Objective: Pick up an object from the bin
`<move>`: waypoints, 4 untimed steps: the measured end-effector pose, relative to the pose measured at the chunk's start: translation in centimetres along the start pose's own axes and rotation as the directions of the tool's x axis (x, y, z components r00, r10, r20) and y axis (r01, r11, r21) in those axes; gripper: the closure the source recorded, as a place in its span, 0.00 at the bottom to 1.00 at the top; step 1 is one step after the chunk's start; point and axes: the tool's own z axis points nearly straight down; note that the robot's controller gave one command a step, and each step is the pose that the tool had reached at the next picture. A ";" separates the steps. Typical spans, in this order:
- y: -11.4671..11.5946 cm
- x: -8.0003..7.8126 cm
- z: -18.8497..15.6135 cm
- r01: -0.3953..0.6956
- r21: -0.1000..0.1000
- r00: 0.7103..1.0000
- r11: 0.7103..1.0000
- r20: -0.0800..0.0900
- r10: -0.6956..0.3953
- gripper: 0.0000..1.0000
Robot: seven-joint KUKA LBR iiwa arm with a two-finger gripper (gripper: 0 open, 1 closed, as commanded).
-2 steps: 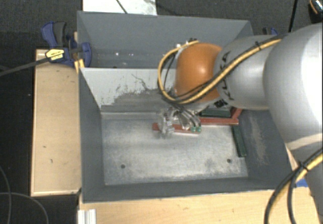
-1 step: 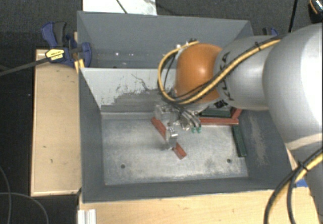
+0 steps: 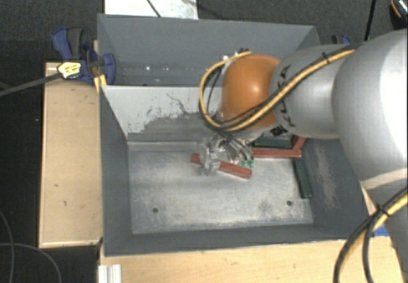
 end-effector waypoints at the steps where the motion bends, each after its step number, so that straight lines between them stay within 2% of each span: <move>1: 0.6 0.9 0.0 0.313 0.001 0.950 0.950 0.000 -0.313 1.00; 2: 0.6 1.1 0.1 0.311 0.000 0.950 0.950 -0.004 -0.311 0.00; 3: -5.3 3.4 0.1 0.278 0.002 0.961 0.961 -0.006 -0.278 0.00; 4: -4.9 3.3 0.1 0.280 0.000 0.960 0.960 -0.004 -0.280 1.00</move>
Offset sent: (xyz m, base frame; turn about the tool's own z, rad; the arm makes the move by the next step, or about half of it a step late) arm -0.0122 0.0034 -0.0022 -0.3193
